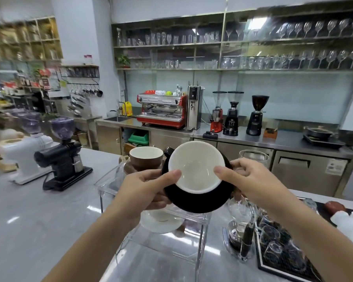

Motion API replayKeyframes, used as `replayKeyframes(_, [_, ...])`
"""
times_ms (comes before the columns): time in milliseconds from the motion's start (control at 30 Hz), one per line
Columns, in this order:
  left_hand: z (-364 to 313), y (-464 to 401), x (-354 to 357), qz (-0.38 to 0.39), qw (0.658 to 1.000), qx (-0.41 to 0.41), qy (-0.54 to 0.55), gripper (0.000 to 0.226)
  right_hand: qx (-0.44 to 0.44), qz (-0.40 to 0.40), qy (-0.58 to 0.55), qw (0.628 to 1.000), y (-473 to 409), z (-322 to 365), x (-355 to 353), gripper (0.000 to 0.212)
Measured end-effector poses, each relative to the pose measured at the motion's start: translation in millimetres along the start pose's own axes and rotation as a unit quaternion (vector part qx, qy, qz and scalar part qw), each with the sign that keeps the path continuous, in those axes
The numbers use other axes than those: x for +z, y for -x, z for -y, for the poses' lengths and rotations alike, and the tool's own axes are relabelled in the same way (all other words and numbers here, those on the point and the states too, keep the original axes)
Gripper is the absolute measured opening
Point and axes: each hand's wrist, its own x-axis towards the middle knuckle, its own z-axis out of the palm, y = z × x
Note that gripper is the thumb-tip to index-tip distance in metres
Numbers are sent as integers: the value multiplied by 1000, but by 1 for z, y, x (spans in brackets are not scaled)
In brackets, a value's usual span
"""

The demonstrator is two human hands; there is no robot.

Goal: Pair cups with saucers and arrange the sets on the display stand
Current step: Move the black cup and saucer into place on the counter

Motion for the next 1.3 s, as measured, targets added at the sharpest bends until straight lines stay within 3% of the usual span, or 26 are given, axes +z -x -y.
replayKeyframes(567, [-2,-35,-21,0,987,-84,-137,43,56,126,94,986,-77,-5,8,52])
replayKeyframes(867, [4,-42,-21,38,974,-123,-189,52,89,197,106,970,-87,-16,6,58])
replayKeyframes(1033, [6,-48,-20,45,968,-132,-207,56,94,204,112,968,-90,-19,4,71])
replayKeyframes(1300, [2,-57,-20,67,955,-156,-241,59,111,196,126,966,-98,-22,6,71])
